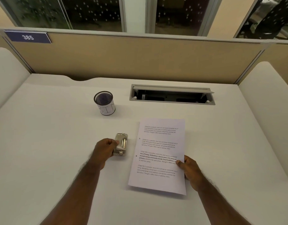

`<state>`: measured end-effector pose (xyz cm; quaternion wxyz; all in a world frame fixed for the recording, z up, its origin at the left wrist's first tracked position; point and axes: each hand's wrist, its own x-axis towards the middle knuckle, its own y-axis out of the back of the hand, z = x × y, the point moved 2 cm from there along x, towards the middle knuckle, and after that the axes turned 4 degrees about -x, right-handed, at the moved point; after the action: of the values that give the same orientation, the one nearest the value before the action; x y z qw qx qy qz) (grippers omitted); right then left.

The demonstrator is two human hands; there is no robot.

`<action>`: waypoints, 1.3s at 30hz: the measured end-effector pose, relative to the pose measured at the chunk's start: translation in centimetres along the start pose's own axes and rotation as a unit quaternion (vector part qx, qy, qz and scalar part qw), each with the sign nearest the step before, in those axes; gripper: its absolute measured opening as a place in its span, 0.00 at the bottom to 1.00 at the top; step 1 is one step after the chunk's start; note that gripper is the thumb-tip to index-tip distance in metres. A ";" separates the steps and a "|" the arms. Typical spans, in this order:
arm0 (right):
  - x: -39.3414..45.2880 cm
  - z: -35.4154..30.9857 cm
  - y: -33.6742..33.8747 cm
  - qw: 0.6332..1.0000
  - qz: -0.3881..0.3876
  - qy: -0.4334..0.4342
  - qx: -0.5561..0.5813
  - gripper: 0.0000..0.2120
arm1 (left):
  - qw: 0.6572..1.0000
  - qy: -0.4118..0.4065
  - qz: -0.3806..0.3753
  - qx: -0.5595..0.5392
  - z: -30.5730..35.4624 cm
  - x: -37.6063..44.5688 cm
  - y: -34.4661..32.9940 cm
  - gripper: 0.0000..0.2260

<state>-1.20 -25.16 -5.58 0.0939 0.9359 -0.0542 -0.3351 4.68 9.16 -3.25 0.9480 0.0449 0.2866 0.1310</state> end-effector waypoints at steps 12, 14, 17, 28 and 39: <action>-0.6 1.1 1.6 0.998 0.040 0.020 -0.047 0.10 | 0.965 -0.058 0.130 0.221 0.0 1.7 5.2 0.11; -0.6 1.3 1.7 0.997 0.044 0.018 -0.054 0.10 | 0.962 -0.055 0.130 0.232 -0.1 1.9 5.4 0.11; -0.7 1.4 1.8 0.997 0.050 0.011 -0.057 0.10 | 0.962 -0.050 0.131 0.234 -0.3 2.3 5.8 0.11; -0.7 0.9 1.7 0.997 0.060 -0.001 -0.054 0.12 | 0.938 -0.074 0.203 0.271 0.3 1.5 6.2 0.14; -1.5 -1.7 5.2 0.999 0.017 0.029 -0.034 0.13 | 0.960 -0.065 -0.094 0.255 -0.4 -6.0 -10.3 0.22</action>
<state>-1.52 -29.71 -2.28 0.1331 0.9405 -0.0562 -0.3076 1.96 -2.39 -2.01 0.9298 0.2662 0.2512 -0.0396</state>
